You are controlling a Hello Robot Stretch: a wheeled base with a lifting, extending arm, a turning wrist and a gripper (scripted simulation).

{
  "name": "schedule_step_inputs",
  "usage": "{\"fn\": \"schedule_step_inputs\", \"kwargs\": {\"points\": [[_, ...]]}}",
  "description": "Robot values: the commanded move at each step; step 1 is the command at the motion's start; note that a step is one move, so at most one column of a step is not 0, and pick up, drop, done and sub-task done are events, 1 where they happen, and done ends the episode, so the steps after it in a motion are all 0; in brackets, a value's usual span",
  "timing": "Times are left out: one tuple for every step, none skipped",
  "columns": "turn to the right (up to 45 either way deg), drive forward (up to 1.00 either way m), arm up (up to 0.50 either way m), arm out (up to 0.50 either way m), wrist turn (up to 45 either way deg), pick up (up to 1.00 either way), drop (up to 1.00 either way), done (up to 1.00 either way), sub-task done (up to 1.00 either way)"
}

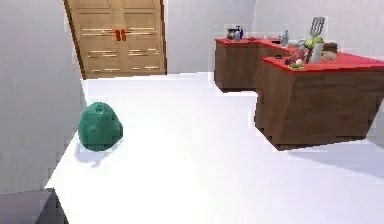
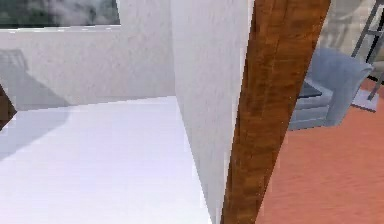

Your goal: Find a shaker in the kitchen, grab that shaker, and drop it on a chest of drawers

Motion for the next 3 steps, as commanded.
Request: {"fn": "schedule_step_inputs", "kwargs": {"points": [[3.0, 0.00, 0.00, 0.00, 0.0, 0.00, 0.00, 0.00, 0.00], [0.0, 1.00, 0.00, 0.00, 0.0, 0.00, 0.00, 0.00, 0.00], [0.0, 1.00, 0.00, 0.00, 0.0, 0.00, 0.00, 0.00, 0.00]]}}
